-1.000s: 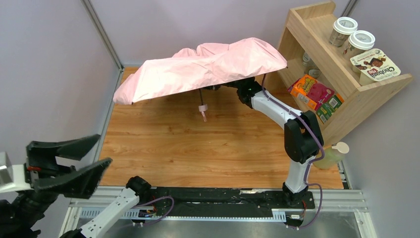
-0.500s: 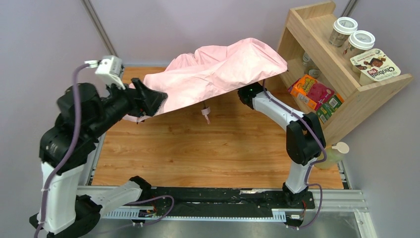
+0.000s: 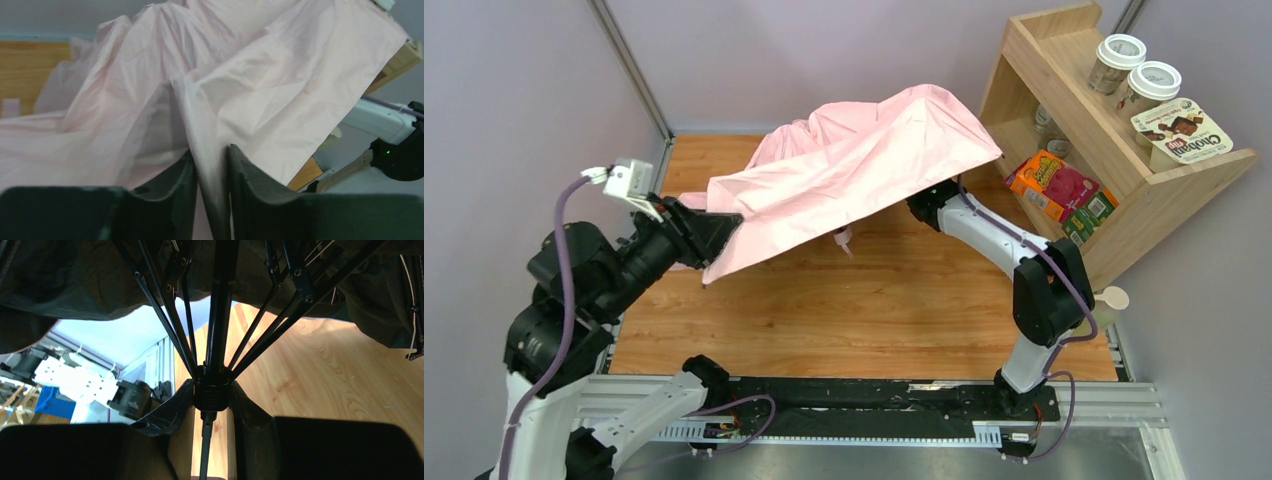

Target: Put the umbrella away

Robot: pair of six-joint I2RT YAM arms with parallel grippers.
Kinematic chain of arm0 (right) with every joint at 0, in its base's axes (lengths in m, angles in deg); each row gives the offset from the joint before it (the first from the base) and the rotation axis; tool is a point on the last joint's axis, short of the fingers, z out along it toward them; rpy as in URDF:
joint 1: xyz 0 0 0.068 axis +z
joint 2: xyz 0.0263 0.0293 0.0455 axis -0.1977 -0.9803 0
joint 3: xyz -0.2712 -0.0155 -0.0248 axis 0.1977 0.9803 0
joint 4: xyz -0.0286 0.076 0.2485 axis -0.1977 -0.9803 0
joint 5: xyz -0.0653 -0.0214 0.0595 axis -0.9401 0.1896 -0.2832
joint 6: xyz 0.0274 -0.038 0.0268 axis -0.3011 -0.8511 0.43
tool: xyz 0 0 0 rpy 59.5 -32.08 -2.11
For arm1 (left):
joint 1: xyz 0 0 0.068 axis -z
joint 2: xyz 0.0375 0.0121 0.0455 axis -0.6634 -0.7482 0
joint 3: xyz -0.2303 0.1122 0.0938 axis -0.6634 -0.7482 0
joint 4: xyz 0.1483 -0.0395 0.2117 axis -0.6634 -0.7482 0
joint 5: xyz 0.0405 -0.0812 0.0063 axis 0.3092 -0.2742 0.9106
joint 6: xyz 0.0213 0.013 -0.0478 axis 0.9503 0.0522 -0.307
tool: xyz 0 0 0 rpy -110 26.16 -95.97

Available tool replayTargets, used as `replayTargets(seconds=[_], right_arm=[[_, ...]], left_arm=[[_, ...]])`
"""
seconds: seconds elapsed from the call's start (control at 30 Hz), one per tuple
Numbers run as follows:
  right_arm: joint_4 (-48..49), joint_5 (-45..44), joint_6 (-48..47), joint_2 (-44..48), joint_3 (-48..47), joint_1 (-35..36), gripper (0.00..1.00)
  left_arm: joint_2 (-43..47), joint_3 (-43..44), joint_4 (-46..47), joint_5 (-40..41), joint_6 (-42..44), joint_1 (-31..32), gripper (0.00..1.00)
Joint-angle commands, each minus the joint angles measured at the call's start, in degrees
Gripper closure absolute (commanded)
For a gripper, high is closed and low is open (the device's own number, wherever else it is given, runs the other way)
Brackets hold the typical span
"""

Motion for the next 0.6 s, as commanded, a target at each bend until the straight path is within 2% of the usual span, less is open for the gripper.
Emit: replayTargets(seconds=[0.0, 0.07, 0.1, 0.17, 0.23, 0.33, 0.4, 0.47, 0.5, 0.53, 0.57], right_arm=[[7.2, -2.3, -4.9, 6.9, 4.0, 6.9, 1.00], [10.1, -5.9, -4.4, 9.4, 7.9, 9.9, 1.00], [14.1, -6.0, -3.1, 10.2, 9.6, 11.3, 1.00], [18.5, -7.4, -1.8, 12.8, 14.0, 13.3, 1.00], [20.4, -9.0, -2.2, 15.6, 17.3, 13.9, 1.00], [19.4, -10.0, -4.3, 17.0, 18.7, 13.5, 1.00], [21.4, -10.8, -3.8, 17.2, 19.1, 13.5, 1.00], [26.4, -11.7, -1.9, 16.9, 20.3, 13.2, 1.00], [28.6, -11.8, -0.6, 16.5, 20.8, 12.8, 1.00], [30.3, -11.5, 0.4, 16.3, 21.1, 12.0, 1.00], [31.6, -11.2, 1.3, 15.9, 21.5, 11.2, 1.00]], left_arm=[[-4.7, -10.3, 20.9, -9.7, -1.7, 0.1, 0.74], [-9.6, -10.7, 26.5, -12.4, -0.6, 0.2, 0.86], [-13.4, -10.1, 27.0, -12.8, 2.1, 0.1, 0.89], [-18.4, -7.9, 25.7, -9.1, 6.0, 0.1, 0.96], [-21.4, -6.5, 24.5, -9.9, 10.4, -0.1, 0.98], [-22.0, -10.3, 27.7, -17.8, 9.7, -0.3, 0.98], [-20.8, -12.1, 27.5, -19.0, 8.1, -0.2, 0.96], [-17.9, -13.2, 26.2, -18.8, 6.3, -0.3, 0.86], [-14.9, -14.2, 26.0, -19.2, 5.8, -0.3, 0.71], [-13.4, -14.4, 25.3, -19.8, 4.3, -0.2, 0.62], [-10.0, -14.7, 24.7, -20.0, 3.8, -0.3, 0.44]])
